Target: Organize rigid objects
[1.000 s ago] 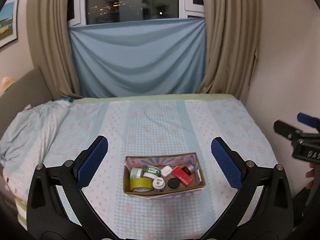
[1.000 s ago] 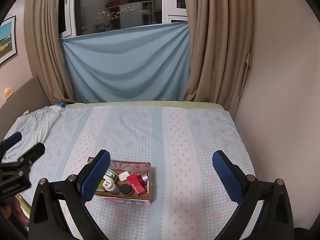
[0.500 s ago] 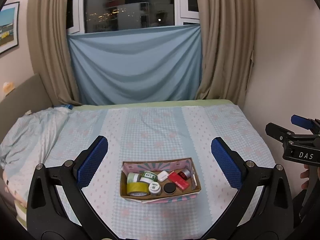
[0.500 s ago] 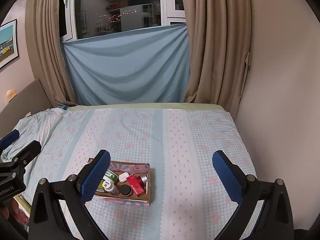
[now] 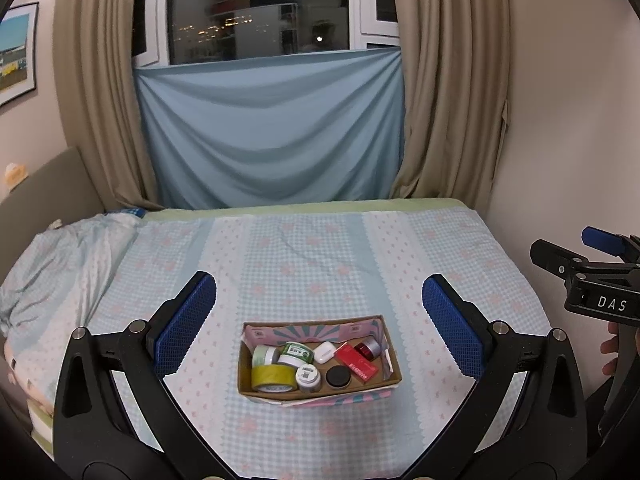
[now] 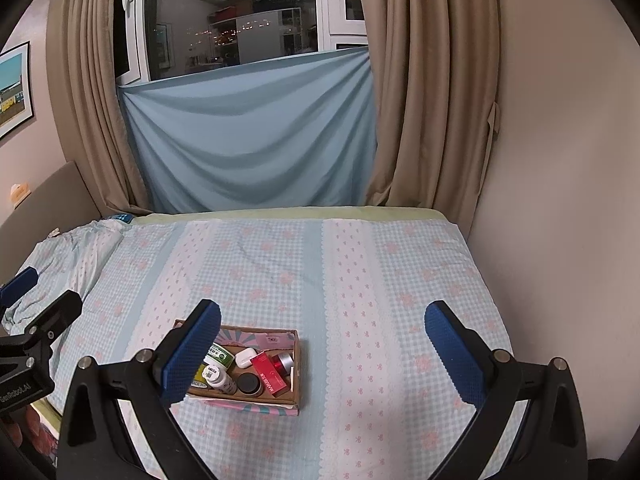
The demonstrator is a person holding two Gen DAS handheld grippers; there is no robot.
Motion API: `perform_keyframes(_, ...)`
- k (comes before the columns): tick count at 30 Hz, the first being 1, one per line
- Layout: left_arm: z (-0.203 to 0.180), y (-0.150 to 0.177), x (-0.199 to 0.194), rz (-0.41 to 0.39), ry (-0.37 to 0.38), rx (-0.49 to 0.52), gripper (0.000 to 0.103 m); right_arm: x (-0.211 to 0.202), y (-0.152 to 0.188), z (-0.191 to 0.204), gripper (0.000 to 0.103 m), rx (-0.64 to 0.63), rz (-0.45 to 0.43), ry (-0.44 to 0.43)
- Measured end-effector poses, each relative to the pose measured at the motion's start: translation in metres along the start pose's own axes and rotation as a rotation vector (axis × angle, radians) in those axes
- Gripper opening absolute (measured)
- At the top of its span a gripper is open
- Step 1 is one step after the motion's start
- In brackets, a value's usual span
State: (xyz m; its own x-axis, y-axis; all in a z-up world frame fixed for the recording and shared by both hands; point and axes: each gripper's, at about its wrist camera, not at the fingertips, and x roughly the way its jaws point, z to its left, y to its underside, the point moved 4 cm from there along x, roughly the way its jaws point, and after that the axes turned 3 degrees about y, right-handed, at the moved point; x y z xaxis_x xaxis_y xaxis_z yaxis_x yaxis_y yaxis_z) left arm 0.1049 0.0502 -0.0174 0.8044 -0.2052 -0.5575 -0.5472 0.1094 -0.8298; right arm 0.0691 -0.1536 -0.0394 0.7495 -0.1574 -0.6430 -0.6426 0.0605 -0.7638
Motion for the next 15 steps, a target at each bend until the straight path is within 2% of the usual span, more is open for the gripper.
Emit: perform_keyframes(15, -0.0018, 0.0071, 0.003, 0.005, 0.002, -0.023, 0.103, -0.0002, 0.0006, -0.0017, 0.102, 0.0, -0.001, 0.012)
